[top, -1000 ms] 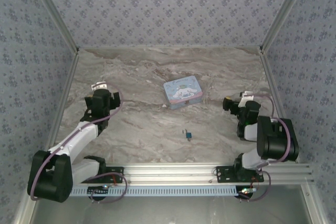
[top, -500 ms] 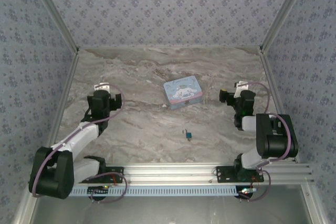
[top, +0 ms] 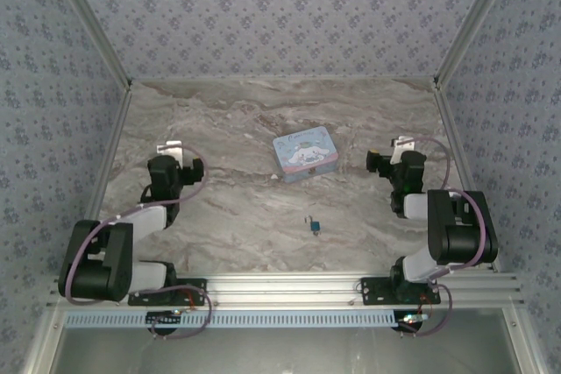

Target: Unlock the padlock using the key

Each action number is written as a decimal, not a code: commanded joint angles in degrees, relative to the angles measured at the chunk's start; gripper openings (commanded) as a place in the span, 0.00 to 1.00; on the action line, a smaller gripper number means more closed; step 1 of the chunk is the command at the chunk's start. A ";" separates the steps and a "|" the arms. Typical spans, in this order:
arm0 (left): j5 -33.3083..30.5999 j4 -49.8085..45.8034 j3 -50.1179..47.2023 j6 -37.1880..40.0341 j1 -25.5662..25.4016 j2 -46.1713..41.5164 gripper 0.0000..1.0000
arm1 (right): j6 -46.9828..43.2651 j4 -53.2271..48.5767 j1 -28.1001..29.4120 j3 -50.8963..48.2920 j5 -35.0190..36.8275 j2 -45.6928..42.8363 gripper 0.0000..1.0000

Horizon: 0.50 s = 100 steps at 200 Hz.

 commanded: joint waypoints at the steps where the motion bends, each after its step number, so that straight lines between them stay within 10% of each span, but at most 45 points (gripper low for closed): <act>1: 3.99 6.16 -0.23 2.38 1.61 0.81 0.99 | -0.98 -0.23 0.24 0.11 1.31 0.32 1.00; 55: 4.65 23.38 -2.73 1.20 4.54 12.82 0.99 | -0.98 -0.23 0.31 0.11 1.32 0.31 1.00; 100: 6.85 11.51 3.41 -1.52 7.40 12.96 0.99 | -0.96 -0.28 0.32 0.11 1.42 0.31 1.00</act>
